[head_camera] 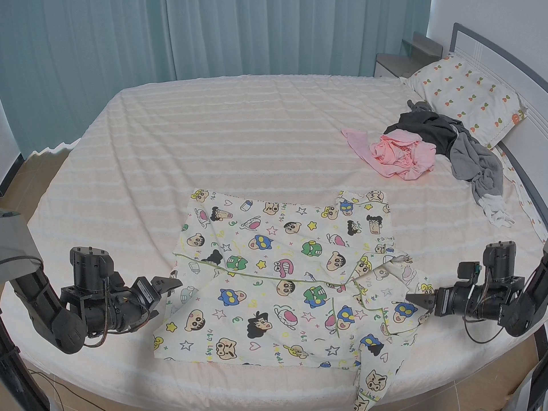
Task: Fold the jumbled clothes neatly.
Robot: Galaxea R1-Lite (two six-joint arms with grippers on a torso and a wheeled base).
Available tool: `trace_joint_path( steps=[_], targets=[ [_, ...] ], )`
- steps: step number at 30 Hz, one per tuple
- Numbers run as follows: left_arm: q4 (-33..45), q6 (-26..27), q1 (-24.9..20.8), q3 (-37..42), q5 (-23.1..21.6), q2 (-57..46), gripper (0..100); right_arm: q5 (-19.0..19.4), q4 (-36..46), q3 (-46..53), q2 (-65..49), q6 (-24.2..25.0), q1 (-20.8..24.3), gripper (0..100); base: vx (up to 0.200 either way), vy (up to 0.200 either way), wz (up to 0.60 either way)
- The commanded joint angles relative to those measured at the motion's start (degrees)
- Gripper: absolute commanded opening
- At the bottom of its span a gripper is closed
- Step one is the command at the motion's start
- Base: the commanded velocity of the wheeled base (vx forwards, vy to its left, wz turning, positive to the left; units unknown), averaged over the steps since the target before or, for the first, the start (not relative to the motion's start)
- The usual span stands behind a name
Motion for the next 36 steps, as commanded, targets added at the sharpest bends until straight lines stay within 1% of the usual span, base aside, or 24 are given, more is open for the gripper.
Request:
trace_joint_path(
  steps=[1, 4, 5, 6, 8, 11, 13, 15, 22, 26, 31, 32, 33, 36],
  targets=[
    [0.02, 0.39, -1.29, 1.86, 0.87, -0.3, 100, 3.33, -0.31, 4.4, -0.96, 3.13, 2.43, 100, -0.2, 0.0, 0.0],
    [0.19, 0.57, -1.64, 2.3, 1.48, -0.39, 100, 3.68, -0.39, 4.67, 0.36, 3.48, 2.61, 100, -0.2, 0.0, 0.0],
    [0.46, 0.66, -2.96, 2.39, 3.07, -0.3, 100, 3.85, -0.57, 5.11, 1.41, 3.75, 2.96, 100, 0.0, 0.0, 0.0],
    [0.46, 1.01, -3.4, 2.39, 3.68, 0.22, 100, 3.94, -0.48, 5.11, 1.5, 3.66, 3.14, 100, 0.0, 0.0, 0.0],
    [0.55, 2.94, -4.54, 2.39, 6.76, 1.54, 100, 4.21, -0.57, 5.46, 2.03, 3.66, 3.75, 100, 0.0, 0.0, 0.0],
    [-0.07, 6.02, -6.39, 1.95, 15.02, 6.64, 100, 4.65, -0.83, 6.16, 2.2, 3.66, 4.54, 100, 0.0, 0.0, 0.0],
    [-0.24, 6.19, -7.35, 0.9, 19.5, 9.45, 100, 4.65, -0.74, 6.25, 2.29, 3.66, 4.63, 100, 0.0, 0.0, 0.0],
    [-0.24, 6.02, -7.7, -0.95, 21.7, 12.09, 100, 4.82, -0.74, 6.25, 2.64, 3.66, 4.81, 100, 0.0, 0.0, 0.0],
    [-1.47, 5.14, -8.58, -2.0, 22.14, 14.81, 100, 5.0, -1.98, 6.43, 3.87, 3.66, 5.07, 100, 0.0, 0.0, 0.0],
    [-3.58, 1.98, -9.46, -3.15, 22.14, 14.81, 100, 5.0, -5.05, 7.66, 6.33, 3.66, 5.33, 100, 0.0, 0.0, 0.0],
    [-4.29, 1.36, -9.55, -2.97, 22.05, 14.81, 100, 4.82, -9.18, 9.85, 11.52, 3.57, 7.79, 100, 0.0, 0.0, 0.0],
    [-4.29, 1.36, -9.55, -2.71, 22.05, 14.73, 100, 4.73, -11.12, 10.38, 13.19, 3.57, 8.41, 100, 0.0, 0.0, 0.0],
    [-4.29, 1.45, -9.55, -2.44, 22.05, 14.55, 0, 4.73, -12.52, 10.73, 14.24, 3.83, 8.85, 100, 0.0, 0.0, 0.0],
    [-4.38, 1.54, -9.46, -2.36, 22.31, 14.29, 0, 4.56, -16.48, 12.31, 16.79, 4.01, 11.49, 100, 0.0, 0.0, 0.0]
  ],
)
